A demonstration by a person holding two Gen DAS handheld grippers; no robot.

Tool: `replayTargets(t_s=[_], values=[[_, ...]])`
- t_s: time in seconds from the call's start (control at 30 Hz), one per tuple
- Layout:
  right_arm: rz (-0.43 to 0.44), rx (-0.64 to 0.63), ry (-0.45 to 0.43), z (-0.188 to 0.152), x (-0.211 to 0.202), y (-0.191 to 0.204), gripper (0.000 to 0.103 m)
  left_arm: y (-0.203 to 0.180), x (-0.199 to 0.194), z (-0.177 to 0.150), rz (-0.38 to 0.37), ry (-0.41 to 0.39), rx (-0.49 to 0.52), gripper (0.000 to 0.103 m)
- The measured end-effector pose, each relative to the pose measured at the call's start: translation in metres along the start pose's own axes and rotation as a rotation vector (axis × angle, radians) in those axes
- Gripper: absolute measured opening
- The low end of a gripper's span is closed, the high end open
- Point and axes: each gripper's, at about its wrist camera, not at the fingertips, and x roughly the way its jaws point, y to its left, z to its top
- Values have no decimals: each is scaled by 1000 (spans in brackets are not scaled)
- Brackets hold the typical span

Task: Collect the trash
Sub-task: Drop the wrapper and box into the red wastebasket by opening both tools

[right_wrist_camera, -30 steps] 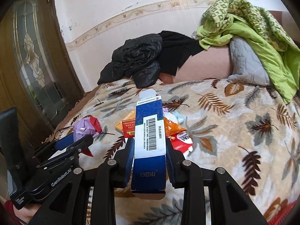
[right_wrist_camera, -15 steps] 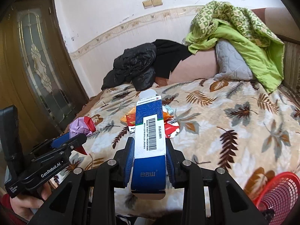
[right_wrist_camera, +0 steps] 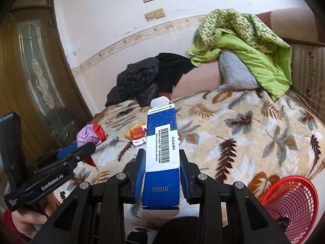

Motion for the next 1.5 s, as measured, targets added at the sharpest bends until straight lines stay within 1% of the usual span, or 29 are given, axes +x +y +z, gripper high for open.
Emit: replayTargets(t_s=[0.17,0.4,0.53,0.7,0.77,0.9,0.97,1.07,1.2,1.23,1.3,1.37,1.43,1.5], values=[[-56,63,18,-10,-9,-36,34,-25,17,-3,-64,26,41,39],[-157,164,40,-26,-29,-96,34,-63,39,-5,-143,67,89,39],[-215,210,35,-34,-47,-122,34,-89,50,-5,-197,93,113,39],[-286,260,14,-39,-77,-154,34,-131,59,-4,-276,109,178,39],[-316,277,7,-42,-89,-165,34,-148,62,-4,-320,115,198,39],[-359,328,13,-50,-104,-185,34,-184,74,-6,-437,180,216,39],[-371,345,17,-54,-110,-192,34,-198,79,-8,-478,209,222,39],[-392,364,22,-61,-118,-202,34,-222,85,-18,-519,243,256,39],[-406,387,34,-67,-119,-213,35,-245,98,-27,-578,303,265,39],[-409,392,41,-69,-118,-216,36,-251,101,-29,-596,321,264,42],[-422,403,72,-73,-115,-222,37,-261,108,-32,-610,347,270,56],[-427,420,78,-74,-113,-227,44,-266,111,-34,-624,355,267,63],[-431,418,74,-73,-115,-228,45,-265,110,-34,-628,353,268,63],[-431,408,70,-71,-115,-227,45,-259,108,-33,-611,336,264,63]])
